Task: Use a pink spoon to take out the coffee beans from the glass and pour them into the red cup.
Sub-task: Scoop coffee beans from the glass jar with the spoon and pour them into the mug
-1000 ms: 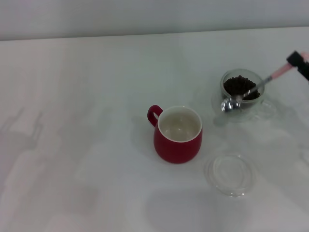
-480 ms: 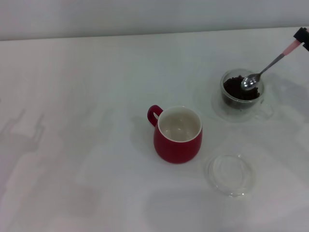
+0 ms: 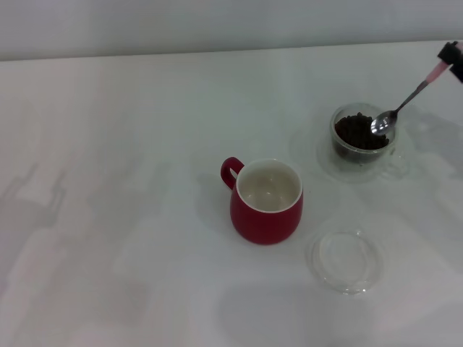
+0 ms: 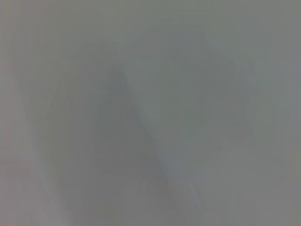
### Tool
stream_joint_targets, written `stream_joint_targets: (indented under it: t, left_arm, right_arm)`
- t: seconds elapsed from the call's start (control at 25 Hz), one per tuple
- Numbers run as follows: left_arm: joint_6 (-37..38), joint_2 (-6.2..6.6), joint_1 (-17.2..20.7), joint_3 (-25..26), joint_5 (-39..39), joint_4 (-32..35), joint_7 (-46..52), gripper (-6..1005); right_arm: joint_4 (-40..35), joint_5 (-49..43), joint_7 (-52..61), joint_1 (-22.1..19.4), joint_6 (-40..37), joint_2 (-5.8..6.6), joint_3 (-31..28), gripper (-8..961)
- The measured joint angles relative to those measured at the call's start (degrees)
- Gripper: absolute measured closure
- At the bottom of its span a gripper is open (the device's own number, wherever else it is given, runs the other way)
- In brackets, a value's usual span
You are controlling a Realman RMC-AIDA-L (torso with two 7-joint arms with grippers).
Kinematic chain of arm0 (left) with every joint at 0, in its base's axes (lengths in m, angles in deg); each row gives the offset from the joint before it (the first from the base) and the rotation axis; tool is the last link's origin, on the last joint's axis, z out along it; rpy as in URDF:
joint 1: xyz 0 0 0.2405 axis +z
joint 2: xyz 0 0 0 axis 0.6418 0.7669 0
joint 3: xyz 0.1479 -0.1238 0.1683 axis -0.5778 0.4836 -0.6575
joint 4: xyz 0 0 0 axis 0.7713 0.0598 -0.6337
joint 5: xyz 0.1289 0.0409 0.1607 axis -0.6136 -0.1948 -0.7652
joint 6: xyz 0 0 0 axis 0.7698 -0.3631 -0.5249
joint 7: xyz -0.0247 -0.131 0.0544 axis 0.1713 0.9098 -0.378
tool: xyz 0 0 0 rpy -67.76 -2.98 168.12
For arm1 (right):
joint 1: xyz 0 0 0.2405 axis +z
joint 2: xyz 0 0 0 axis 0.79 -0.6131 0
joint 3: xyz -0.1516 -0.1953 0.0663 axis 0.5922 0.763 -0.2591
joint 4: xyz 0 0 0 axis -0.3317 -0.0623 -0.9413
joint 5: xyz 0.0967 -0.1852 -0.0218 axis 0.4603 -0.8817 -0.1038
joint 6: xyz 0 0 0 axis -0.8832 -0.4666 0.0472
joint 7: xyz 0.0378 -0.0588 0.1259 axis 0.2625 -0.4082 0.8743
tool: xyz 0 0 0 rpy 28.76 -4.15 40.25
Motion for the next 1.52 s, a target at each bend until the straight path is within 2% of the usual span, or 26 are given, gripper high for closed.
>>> stream_joint_targets:
  t: [0.32, 0.68, 1.52]
  left_arm:
    - [0.00, 0.06, -0.06, 0.00, 0.11, 0.16, 0.00, 521]
    - [0.23, 0.08, -0.02, 0.03, 0.25, 0.26, 0.00, 521]
    - [0.63, 0.02, 0.11, 0.00, 0.09, 0.00, 0.00, 521]
  right_arm:
    - [0.45, -0.54, -3.32, 1.95, -3.21, -0.41, 3.68, 802]
    - [0.89, -0.49, -2.02, 2.22, -6.26, -0.42, 4.18, 801]
    - [4.44, 1.66, 20.31, 2.06, -12.38, -0.51, 3.37, 802]
